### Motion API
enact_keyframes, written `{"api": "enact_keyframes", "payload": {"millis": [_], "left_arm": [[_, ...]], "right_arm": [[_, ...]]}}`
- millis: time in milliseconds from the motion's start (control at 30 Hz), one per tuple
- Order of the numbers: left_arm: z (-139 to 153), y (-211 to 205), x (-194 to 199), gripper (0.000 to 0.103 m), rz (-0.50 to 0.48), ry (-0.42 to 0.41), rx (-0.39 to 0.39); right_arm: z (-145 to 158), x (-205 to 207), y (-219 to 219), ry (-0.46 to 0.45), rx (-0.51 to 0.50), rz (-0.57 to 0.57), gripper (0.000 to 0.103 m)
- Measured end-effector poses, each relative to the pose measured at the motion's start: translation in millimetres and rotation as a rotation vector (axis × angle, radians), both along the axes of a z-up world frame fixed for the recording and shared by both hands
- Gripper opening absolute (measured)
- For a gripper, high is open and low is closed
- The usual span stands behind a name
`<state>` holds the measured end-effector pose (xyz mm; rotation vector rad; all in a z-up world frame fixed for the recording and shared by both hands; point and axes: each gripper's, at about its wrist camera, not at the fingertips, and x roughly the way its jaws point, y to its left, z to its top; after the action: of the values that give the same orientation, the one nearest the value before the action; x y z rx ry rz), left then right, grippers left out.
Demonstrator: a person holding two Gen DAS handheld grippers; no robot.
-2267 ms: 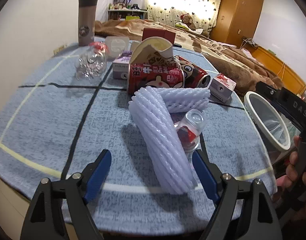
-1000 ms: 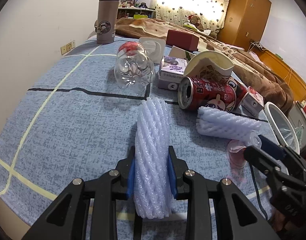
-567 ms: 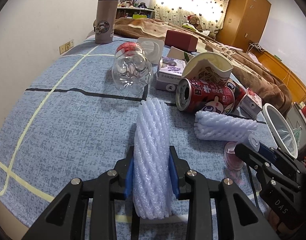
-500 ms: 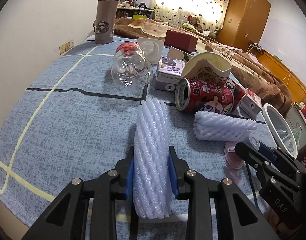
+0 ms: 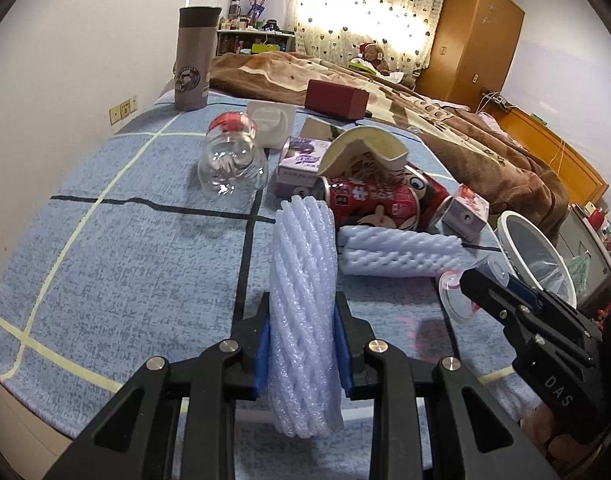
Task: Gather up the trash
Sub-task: 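Carry the foam net and clear cup over the white bin with both tools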
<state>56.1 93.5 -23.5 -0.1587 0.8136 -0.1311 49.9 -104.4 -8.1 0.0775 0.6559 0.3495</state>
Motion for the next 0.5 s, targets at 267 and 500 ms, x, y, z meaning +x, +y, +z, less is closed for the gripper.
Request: {"api": "enact_keyframes", "payload": {"millis": [267, 500], "left_arm": [[21, -25, -3, 0.029, -0.048, -0.046, 0.009], [34, -65, 8, 0.028, -0.139, -0.063, -0.003]], "right_arm": [[12, -4, -26, -0.044, 0.026, -0.067, 0.031], [21, -5, -60, -0.076, 0.022, -0.144, 0.031]]}}
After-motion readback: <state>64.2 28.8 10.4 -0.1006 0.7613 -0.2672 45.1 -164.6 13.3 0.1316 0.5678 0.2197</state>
